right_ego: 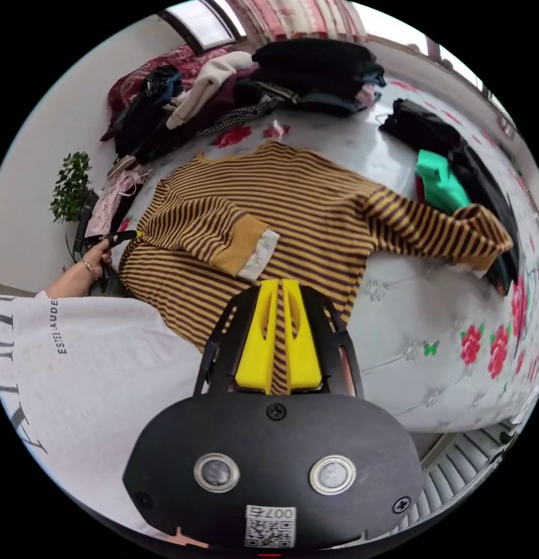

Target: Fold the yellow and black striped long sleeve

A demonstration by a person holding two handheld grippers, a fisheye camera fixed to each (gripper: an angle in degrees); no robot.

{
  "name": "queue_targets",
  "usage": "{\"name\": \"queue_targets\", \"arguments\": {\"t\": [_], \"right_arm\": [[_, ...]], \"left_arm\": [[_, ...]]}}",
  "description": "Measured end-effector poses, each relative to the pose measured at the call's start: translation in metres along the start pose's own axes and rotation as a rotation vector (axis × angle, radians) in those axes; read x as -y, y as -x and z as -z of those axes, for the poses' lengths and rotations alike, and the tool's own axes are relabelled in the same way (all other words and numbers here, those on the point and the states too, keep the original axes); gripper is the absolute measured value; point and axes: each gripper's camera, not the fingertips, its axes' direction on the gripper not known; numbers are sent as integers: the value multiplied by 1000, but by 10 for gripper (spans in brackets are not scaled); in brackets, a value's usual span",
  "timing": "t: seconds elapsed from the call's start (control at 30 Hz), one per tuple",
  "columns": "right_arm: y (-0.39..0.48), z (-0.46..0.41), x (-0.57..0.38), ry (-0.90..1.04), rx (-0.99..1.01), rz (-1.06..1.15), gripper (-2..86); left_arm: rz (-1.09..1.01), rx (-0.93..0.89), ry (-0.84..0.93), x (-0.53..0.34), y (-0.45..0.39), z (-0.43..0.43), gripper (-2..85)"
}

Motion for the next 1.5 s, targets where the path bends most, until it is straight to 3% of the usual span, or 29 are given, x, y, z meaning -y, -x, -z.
{"name": "queue_targets", "arguments": {"t": [0.27, 0.5, 0.67, 0.8, 1.0, 1.1, 1.5], "right_arm": [[-10, -31, 37, -4, 115, -5, 33], [6, -66, 71, 92, 10, 91, 41], [15, -75, 79, 146, -58, 150, 23], [20, -73, 78, 172, -102, 200, 6], [23, -38, 72, 62, -32, 246, -1], [29, -23, 78, -15, 47, 266, -2], [0, -71, 149, 65, 38, 152, 8]], "left_arm": [[-99, -35, -153, 28, -9, 44, 55], [-335, -6, -14, 125, -46, 0, 108], [-388, 133, 87, 144, -63, -41, 74], [-349, 81, 107, 153, -43, -29, 21], [-187, -65, -1, 157, 47, 34, 11], [-166, -22, -44, 161, 76, 51, 20], [-8, 135, 92, 201, 119, 5, 112]]}}
